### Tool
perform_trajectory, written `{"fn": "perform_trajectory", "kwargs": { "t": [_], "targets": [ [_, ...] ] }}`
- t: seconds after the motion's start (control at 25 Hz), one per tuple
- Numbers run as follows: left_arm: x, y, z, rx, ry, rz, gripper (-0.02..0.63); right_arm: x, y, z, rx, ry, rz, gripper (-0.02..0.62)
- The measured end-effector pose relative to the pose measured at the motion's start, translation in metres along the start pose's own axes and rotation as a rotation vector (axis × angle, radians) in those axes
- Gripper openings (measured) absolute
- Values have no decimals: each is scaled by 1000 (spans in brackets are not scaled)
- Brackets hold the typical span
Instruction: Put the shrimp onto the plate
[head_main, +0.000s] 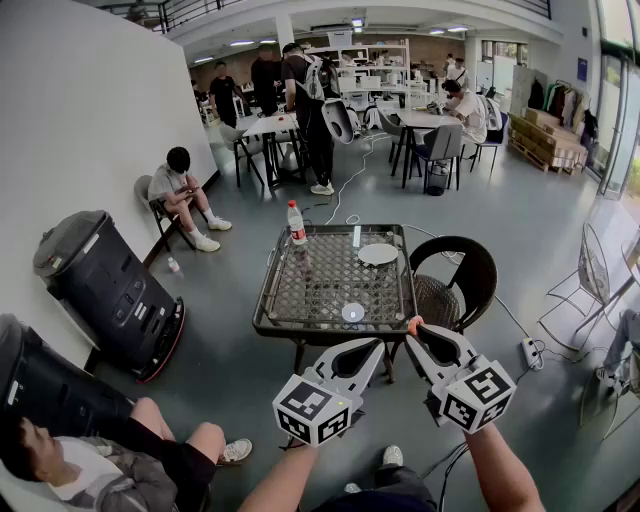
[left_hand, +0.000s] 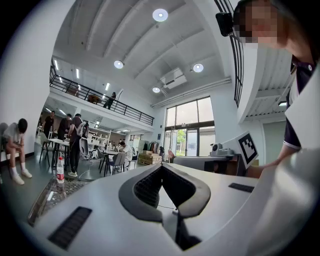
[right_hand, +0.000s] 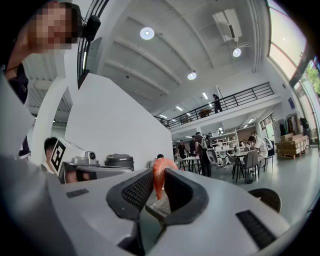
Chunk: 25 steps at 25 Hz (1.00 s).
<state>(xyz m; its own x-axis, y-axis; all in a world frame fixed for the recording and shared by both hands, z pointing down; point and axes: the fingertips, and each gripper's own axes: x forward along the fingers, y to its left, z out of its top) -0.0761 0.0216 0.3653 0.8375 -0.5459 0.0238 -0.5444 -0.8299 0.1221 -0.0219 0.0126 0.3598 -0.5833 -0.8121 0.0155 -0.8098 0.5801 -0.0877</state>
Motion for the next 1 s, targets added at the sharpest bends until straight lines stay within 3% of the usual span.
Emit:
{"fn": "perform_trajectory", "kwargs": {
  "t": [0.68, 1.0],
  "targets": [
    [46, 28, -5, -7, 25, 54, 8, 26, -50, -5, 28, 8, 46, 72],
    [90, 44, -6, -7, 42, 85, 8, 38, -94, -1, 38, -4, 82, 72]
  ]
}}
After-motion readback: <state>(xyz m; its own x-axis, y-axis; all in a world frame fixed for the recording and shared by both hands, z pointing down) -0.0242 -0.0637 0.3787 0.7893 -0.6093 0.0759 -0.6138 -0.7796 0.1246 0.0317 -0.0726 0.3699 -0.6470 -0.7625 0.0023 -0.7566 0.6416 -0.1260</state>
